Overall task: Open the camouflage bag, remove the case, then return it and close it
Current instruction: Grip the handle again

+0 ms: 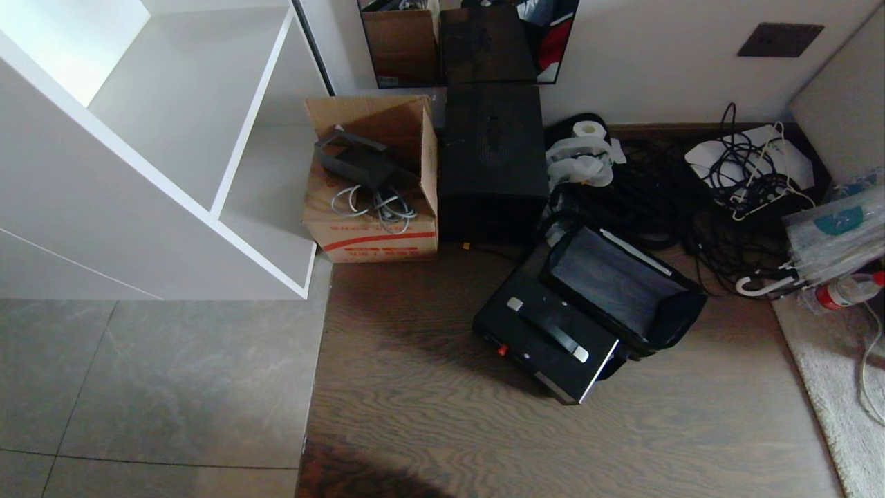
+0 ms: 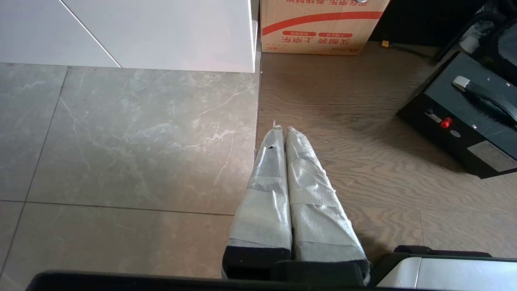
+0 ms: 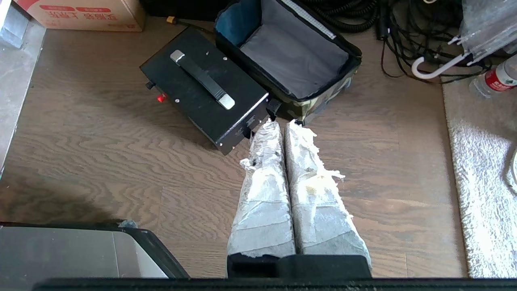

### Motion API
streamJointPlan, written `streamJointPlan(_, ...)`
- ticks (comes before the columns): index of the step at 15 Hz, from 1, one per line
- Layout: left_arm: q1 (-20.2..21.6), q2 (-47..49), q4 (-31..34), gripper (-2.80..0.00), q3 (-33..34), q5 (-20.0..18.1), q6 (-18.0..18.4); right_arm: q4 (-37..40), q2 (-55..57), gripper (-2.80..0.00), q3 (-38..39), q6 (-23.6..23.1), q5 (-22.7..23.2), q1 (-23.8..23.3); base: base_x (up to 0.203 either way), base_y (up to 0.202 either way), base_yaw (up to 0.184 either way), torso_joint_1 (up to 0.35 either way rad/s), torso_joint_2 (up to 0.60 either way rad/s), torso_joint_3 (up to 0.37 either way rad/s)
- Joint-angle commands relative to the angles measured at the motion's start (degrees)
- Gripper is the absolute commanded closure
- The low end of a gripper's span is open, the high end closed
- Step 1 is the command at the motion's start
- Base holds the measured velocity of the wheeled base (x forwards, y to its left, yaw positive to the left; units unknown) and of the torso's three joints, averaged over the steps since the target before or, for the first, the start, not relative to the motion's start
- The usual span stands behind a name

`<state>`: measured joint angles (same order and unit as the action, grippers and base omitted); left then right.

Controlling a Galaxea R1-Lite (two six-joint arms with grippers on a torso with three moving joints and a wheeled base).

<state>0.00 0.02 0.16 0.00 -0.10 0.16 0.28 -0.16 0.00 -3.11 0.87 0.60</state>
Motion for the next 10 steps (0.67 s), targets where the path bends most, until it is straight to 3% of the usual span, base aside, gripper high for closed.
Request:
streamJointPlan(1, 0.0, 0.0, 0.0, 0.0, 0.0, 0.0, 0.0, 0.0, 0.2, 0.0, 0.1, -0.1, 0.0, 0.0, 0.0, 0.0, 0.0, 0.0, 0.0, 0.0)
streamJointPlan(10, 0.0, 0.0, 0.0, 0.0, 0.0, 0.0, 0.0, 0.0, 0.2, 0.0, 0.1, -0.1, 0.0, 0.0, 0.0, 0.0, 0.0, 0.0, 0.0, 0.0)
